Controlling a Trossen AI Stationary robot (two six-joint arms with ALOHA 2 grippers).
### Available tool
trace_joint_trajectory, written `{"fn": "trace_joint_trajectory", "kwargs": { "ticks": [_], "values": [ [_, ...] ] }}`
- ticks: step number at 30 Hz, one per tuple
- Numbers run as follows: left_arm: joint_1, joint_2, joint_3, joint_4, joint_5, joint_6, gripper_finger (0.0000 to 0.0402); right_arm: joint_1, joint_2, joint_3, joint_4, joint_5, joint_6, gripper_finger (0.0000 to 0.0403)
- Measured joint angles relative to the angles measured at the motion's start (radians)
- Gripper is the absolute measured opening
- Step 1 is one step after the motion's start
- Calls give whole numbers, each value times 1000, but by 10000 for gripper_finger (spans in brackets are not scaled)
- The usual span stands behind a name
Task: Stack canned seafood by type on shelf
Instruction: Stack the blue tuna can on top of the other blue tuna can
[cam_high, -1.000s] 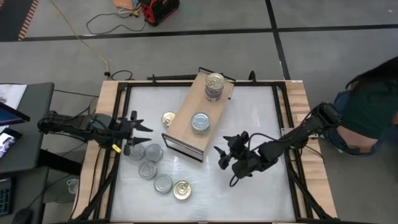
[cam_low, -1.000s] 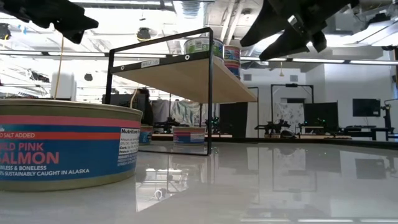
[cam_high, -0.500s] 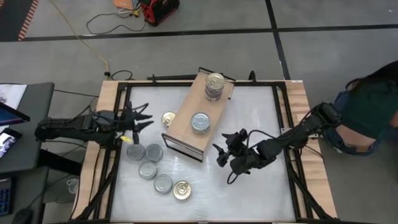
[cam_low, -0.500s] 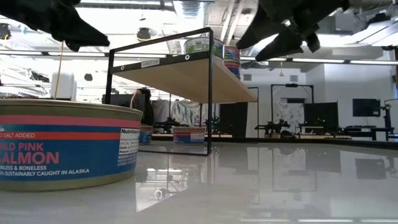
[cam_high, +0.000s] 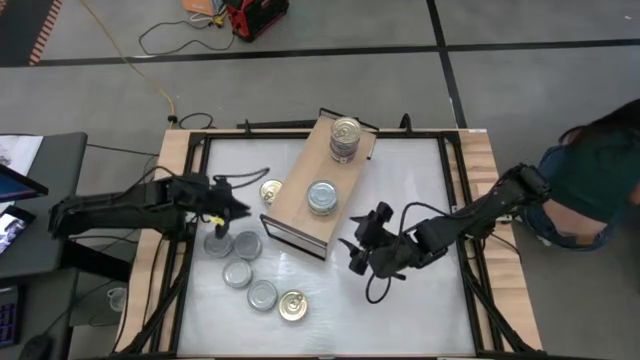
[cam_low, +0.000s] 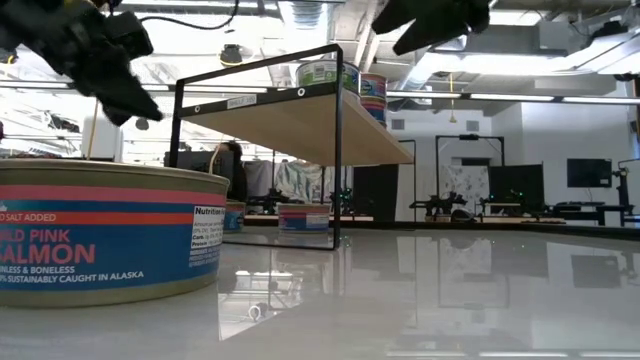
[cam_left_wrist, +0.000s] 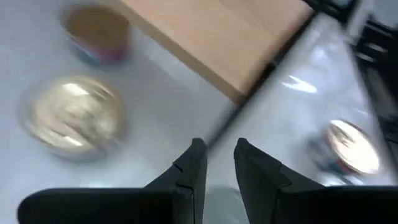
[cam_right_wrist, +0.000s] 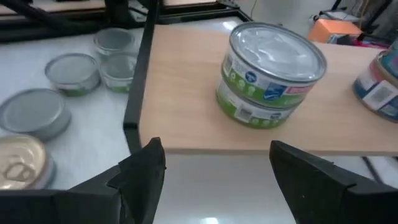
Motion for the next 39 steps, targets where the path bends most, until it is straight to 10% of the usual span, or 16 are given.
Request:
{"fn": "trace_joint_trajectory", "kwargs": {
  "ticks": [5,16,23,39],
  "values": [
    [-76,1,16,-69,60,-69,74,-9,-32,1,-68,76,-8,315],
    [-402,-51,18,-21,-264,-155,74,-23,-49,1,-59,78,-25,315],
    [-626,50,18,-9,-221,-197,74,12,-49,1,-32,78,27,315],
    [-1108,414,38,131,-546,-175,74,79,59,-18,168,131,58,315]
  ]
}}
